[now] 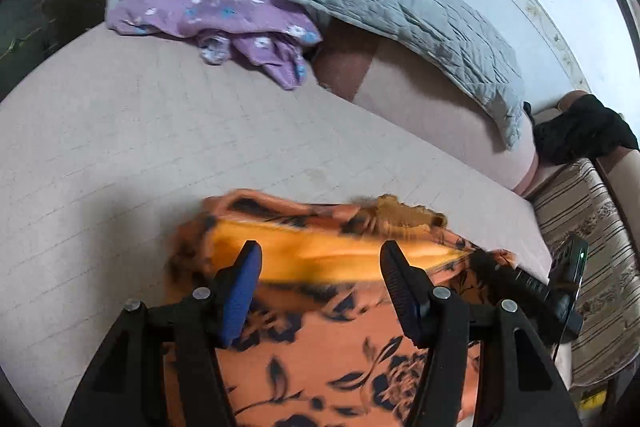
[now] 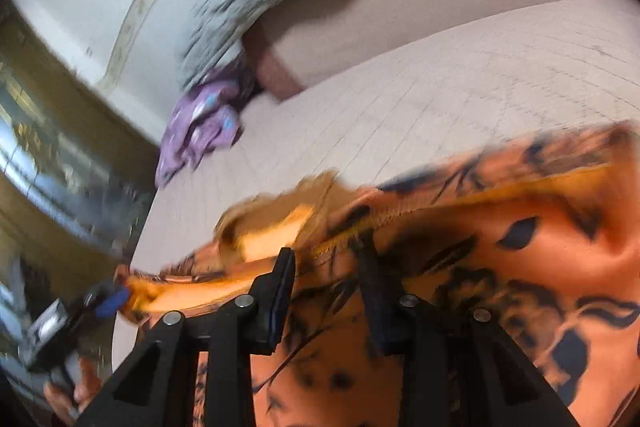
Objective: Fold small clothes
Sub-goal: 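Fold the hem up toward the gold collar with both tools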
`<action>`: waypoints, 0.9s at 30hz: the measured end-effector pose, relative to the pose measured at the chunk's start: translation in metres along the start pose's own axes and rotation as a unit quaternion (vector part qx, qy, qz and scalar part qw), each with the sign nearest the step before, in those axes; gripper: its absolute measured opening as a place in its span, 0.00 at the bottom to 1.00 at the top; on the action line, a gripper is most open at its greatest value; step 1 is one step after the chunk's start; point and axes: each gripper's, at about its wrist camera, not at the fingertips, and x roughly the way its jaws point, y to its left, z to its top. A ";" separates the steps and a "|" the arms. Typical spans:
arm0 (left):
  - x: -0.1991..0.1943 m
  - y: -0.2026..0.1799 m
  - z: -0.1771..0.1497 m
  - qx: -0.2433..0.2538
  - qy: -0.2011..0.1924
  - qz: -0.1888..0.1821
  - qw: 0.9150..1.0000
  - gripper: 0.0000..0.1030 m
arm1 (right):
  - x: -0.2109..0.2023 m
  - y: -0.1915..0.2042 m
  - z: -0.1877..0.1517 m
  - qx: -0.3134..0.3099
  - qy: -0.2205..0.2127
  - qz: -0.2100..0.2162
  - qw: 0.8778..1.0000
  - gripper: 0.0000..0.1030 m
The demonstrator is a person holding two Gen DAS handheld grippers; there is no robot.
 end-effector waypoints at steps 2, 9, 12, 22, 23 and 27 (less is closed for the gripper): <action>0.000 0.006 -0.006 0.001 0.012 0.012 1.000 0.61 | -0.003 -0.012 0.002 0.038 -0.009 0.014 0.999 0.35; 0.014 0.005 -0.021 0.014 0.088 0.009 0.996 0.59 | -0.032 0.004 -0.011 0.034 -0.024 0.032 0.999 0.37; -0.022 0.001 -0.011 0.027 0.034 -0.033 0.999 0.60 | -0.033 0.025 -0.024 -0.007 0.003 0.039 0.999 0.37; 0.024 0.013 -0.026 0.108 0.125 0.018 0.986 0.58 | 0.030 0.077 -0.071 -0.118 0.118 0.050 0.985 0.36; 0.023 0.007 -0.017 0.117 0.097 0.009 0.988 0.60 | 0.037 0.082 -0.068 -0.125 0.117 0.052 0.984 0.36; 0.054 0.018 0.018 0.070 0.046 0.061 0.995 0.60 | 0.058 0.077 -0.048 -0.082 0.104 0.059 0.989 0.37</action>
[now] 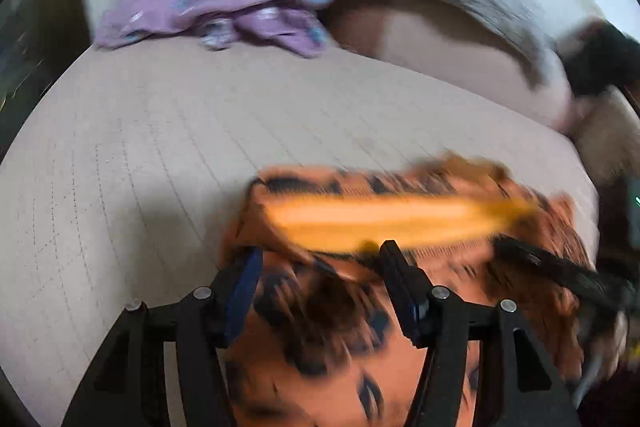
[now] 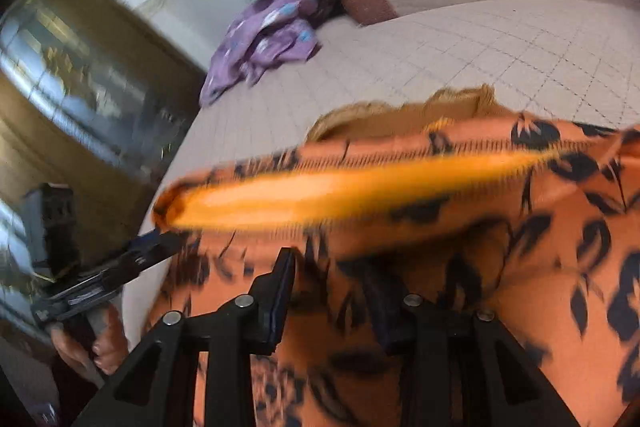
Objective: Fold small clothes
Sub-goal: 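Fold the hem up toward the gold collar with both tools, then release the folded blouse and press it flat with both tools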
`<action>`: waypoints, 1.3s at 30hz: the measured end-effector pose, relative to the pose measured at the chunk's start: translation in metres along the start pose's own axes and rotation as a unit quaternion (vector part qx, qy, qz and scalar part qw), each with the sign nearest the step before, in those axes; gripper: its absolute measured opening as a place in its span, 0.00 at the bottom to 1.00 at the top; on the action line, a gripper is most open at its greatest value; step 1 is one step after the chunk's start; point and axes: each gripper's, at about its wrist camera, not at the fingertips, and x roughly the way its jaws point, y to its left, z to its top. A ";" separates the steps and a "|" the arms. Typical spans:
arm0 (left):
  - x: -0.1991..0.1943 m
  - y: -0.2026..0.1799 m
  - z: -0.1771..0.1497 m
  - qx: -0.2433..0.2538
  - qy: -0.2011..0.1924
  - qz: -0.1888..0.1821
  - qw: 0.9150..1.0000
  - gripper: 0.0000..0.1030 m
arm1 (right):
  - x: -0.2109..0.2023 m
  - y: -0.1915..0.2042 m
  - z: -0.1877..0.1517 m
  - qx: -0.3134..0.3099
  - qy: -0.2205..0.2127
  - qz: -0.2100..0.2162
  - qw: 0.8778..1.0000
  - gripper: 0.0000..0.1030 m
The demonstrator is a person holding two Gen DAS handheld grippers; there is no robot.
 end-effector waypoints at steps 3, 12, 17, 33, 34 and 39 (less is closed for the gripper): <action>0.009 0.022 0.013 -0.080 -0.035 -0.012 0.996 0.60 | -0.019 -0.013 0.013 0.029 -0.078 -0.005 0.996 0.37; -0.010 0.010 0.005 -0.100 -0.040 0.002 0.994 0.60 | -0.073 -0.037 0.013 0.068 -0.136 -0.042 0.987 0.37; -0.011 -0.001 -0.016 -0.068 0.008 0.039 0.997 0.60 | -0.121 -0.065 -0.005 0.097 -0.146 -0.104 0.979 0.37; -0.056 -0.029 -0.087 0.000 0.020 0.066 0.998 0.66 | -0.226 -0.110 -0.099 0.181 -0.143 -0.127 0.965 0.34; -0.061 -0.036 -0.094 0.013 0.015 0.072 0.997 0.67 | -0.223 -0.105 -0.102 0.175 -0.133 -0.132 0.967 0.34; -0.032 -0.044 -0.110 0.042 0.076 0.122 0.989 0.70 | -0.207 -0.113 -0.114 0.171 -0.089 -0.179 0.965 0.35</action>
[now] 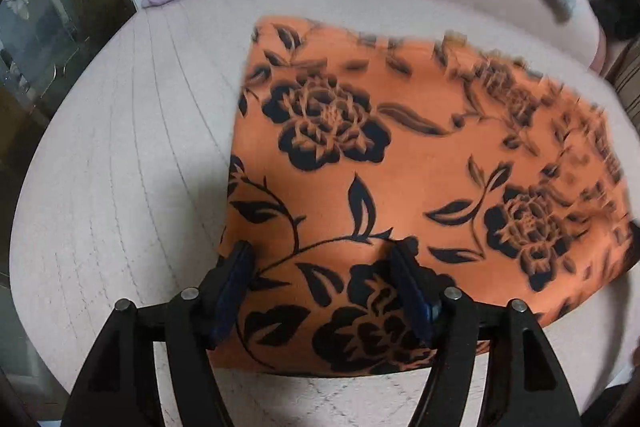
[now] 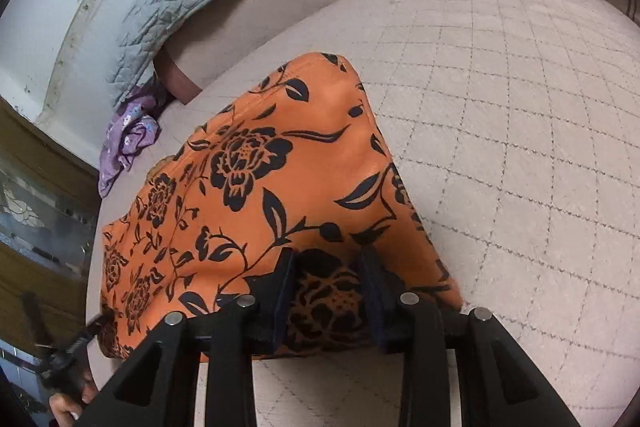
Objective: Fold small clothes
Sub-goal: 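Release the folded blouse and press it flat with both tools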
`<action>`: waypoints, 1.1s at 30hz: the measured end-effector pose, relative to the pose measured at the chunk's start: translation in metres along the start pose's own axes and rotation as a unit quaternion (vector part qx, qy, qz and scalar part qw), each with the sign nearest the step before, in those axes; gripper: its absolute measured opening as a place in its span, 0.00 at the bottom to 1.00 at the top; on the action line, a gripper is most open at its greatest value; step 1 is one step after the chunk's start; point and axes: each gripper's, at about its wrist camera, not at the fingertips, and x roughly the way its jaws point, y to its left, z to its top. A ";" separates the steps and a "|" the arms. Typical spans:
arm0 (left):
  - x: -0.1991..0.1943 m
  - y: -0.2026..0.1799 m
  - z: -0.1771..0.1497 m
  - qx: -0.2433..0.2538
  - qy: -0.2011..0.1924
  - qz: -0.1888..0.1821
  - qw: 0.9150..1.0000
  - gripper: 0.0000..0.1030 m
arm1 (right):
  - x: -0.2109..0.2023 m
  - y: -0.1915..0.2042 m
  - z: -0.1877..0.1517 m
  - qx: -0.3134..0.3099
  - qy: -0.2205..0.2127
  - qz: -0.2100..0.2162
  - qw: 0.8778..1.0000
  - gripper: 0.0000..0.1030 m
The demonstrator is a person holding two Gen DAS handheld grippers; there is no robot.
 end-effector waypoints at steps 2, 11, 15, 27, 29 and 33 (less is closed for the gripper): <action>-0.008 -0.005 -0.002 0.014 -0.007 0.007 1.000 0.70 | -0.008 -0.005 -0.003 0.012 0.005 0.001 1.000 0.35; -0.056 0.003 -0.009 -0.035 -0.080 -0.064 0.994 0.70 | -0.044 0.022 -0.008 -0.010 -0.061 0.045 0.997 0.36; -0.066 -0.014 -0.011 -0.009 -0.106 -0.054 0.993 0.76 | -0.027 0.039 0.000 -0.006 -0.056 0.063 0.996 0.36; -0.013 -0.041 -0.009 0.040 -0.020 0.035 0.998 0.93 | 0.028 0.041 0.001 0.022 0.035 0.051 0.998 0.37; -0.011 -0.038 -0.009 0.035 -0.019 0.031 0.999 0.95 | 0.026 0.036 0.000 0.031 0.039 0.064 0.997 0.37; -0.009 -0.033 -0.017 0.021 -0.025 0.029 0.999 1.00 | 0.023 0.027 -0.005 0.044 0.041 0.084 0.995 0.37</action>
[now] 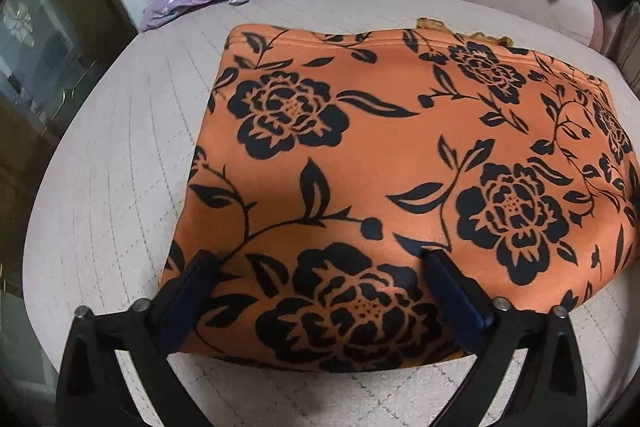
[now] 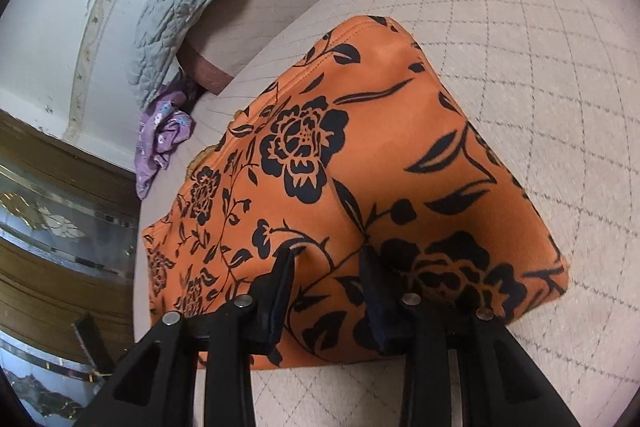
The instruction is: Fold small clothes
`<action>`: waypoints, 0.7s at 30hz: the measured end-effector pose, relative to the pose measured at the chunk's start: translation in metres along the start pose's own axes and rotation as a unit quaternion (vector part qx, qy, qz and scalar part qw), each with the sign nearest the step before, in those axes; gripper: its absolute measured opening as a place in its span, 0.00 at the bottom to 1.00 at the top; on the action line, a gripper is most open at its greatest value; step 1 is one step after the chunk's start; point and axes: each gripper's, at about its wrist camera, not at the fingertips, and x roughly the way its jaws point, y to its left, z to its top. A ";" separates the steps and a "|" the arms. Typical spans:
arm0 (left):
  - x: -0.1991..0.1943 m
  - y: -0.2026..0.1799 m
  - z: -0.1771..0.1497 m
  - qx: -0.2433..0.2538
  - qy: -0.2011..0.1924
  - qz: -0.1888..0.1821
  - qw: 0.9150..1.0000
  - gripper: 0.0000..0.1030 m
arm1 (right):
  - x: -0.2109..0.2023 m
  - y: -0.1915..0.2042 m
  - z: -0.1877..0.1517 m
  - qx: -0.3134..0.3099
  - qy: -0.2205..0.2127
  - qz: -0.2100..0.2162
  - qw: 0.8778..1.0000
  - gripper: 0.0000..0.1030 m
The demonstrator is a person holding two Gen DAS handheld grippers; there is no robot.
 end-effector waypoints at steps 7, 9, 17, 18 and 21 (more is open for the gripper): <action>-0.015 0.006 -0.014 0.011 0.005 -0.016 1.000 1.00 | -0.024 -0.006 -0.011 -0.007 -0.004 0.009 1.000 0.37; -0.034 0.018 -0.026 -0.020 -0.019 -0.024 0.999 1.00 | -0.038 -0.006 -0.015 -0.015 -0.011 0.017 1.000 0.39; -0.059 0.080 -0.051 -0.140 -0.037 -0.035 0.989 1.00 | -0.069 0.004 -0.037 -0.028 -0.041 0.055 0.997 0.59; -0.059 0.086 -0.055 -0.151 -0.033 -0.040 0.987 1.00 | -0.069 0.008 -0.041 -0.033 -0.042 0.057 0.997 0.59; -0.056 0.094 -0.059 -0.158 -0.026 -0.049 0.986 0.75 | -0.065 0.023 -0.051 -0.059 -0.041 0.059 0.996 0.58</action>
